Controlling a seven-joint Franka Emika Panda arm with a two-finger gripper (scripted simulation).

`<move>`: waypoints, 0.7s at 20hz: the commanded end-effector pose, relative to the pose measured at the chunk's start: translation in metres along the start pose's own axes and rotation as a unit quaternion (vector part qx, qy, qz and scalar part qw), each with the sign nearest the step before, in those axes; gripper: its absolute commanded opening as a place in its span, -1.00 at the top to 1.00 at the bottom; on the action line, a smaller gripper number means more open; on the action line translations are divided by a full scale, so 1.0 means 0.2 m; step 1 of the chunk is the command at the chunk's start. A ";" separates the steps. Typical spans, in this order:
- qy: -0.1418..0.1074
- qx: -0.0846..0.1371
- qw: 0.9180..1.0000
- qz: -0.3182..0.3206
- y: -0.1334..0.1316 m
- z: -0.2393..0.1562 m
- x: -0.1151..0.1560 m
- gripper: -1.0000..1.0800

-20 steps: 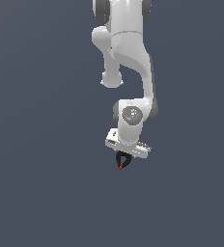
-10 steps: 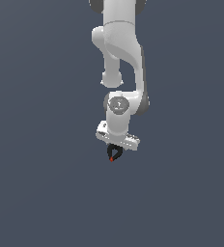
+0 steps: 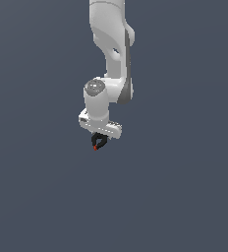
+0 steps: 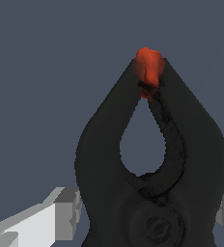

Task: Pick up the object and move it to a goal position.

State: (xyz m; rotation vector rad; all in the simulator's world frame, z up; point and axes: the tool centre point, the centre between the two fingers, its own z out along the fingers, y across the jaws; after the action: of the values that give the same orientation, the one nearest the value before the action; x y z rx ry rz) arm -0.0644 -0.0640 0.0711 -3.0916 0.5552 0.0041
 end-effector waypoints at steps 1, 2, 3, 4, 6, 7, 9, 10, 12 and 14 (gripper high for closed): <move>0.001 0.000 1.000 0.000 0.13 -0.05 -0.03 1.00; 0.001 0.000 1.000 0.000 0.18 -0.06 -0.04 1.00; 0.001 0.000 1.000 0.000 0.22 -0.08 -0.05 1.00; 0.001 0.000 1.000 0.000 0.27 -0.09 -0.07 1.00; 0.001 0.000 1.000 0.000 0.35 -0.12 -0.08 1.00; 0.001 0.000 1.000 0.000 0.39 -0.13 -0.09 1.00; 0.001 0.001 1.000 0.000 0.45 -0.15 -0.10 1.00; 0.001 0.001 1.000 0.000 0.48 -0.16 -0.11 1.00; 0.001 0.000 1.000 0.000 0.52 -0.18 -0.12 1.00; 0.001 0.000 1.000 0.000 0.55 -0.19 -0.12 1.00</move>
State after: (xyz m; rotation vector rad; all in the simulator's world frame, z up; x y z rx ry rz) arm -0.1232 -0.1549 0.1061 -3.0908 0.5578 0.0023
